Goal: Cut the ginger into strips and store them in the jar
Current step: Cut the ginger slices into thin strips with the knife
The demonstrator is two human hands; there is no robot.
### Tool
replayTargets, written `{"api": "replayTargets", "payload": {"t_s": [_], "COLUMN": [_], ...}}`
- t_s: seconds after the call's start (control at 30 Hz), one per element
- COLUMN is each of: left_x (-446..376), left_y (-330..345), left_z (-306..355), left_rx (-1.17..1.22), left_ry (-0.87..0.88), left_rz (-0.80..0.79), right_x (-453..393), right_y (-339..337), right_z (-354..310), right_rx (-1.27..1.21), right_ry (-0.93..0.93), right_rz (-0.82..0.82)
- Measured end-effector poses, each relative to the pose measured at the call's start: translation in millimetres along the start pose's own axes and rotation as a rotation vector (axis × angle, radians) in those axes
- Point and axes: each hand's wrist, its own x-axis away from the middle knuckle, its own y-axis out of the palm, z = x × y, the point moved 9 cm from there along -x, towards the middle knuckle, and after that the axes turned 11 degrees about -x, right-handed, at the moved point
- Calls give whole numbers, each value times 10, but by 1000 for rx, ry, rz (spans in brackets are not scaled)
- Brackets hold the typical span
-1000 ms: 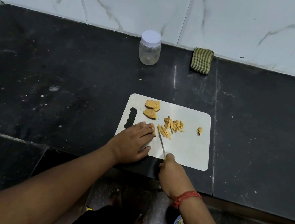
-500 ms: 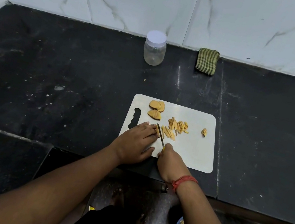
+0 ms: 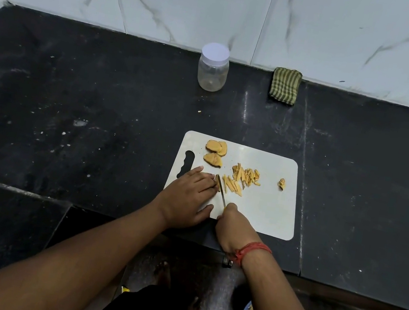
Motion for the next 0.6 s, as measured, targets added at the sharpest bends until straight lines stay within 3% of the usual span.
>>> {"api": "replayTargets", "payload": {"t_s": [0.6], "left_x": [-1], "left_y": [-19], "left_z": [-7], "left_rx": [-28], "left_ry": [0], "left_rz": [18], "right_x": [162], "right_y": [91], "right_z": [232], "right_rx": [-19], "right_ry": [31], "right_rz": [-23]}}
